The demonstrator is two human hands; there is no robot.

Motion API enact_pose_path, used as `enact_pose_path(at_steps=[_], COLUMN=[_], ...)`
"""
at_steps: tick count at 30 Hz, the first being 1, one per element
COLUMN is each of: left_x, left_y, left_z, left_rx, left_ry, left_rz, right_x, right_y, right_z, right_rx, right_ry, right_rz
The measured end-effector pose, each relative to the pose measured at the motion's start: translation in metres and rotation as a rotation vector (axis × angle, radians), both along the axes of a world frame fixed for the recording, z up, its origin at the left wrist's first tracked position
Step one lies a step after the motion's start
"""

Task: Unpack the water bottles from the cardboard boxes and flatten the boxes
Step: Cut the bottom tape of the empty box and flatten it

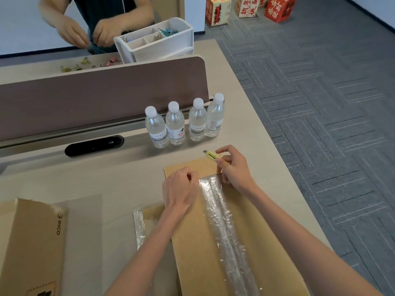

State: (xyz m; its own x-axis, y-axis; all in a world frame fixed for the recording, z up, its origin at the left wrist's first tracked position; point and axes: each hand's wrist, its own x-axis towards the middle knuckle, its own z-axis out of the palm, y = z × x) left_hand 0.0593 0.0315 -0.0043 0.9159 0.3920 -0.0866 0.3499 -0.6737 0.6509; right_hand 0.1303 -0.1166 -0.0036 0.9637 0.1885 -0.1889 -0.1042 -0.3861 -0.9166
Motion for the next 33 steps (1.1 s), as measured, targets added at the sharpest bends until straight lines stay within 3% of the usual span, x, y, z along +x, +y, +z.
enact_pose_path(at_steps=[2,8,11,14,23,33], left_x=[-0.002,-0.004,-0.001,-0.003,-0.012,-0.015], left_y=[0.003,0.022,0.038,0.044,0.036,0.029], left_z=[0.001,-0.002,0.001,0.009,0.004,-0.001], left_rx=[0.008,-0.07,-0.238,-0.187,-0.177,-0.127], left_ry=[-0.014,0.026,0.198,0.346,0.245,0.186], left_rz=[-0.017,-0.142,-0.245,-0.306,-0.205,-0.173], right_x=[0.012,0.042,0.05,0.057,0.065,0.081], right_y=[-0.009,-0.016,-0.008,-0.003,0.011,0.037], right_z=[0.017,0.047,0.051,0.05,0.047,0.055], right_rx=[0.017,-0.238,-0.293,-0.318,-0.382,-0.605], right_ry=[0.105,0.196,0.19,0.212,0.289,0.307], right_rz=[0.16,0.572,0.611,0.67,0.784,0.984])
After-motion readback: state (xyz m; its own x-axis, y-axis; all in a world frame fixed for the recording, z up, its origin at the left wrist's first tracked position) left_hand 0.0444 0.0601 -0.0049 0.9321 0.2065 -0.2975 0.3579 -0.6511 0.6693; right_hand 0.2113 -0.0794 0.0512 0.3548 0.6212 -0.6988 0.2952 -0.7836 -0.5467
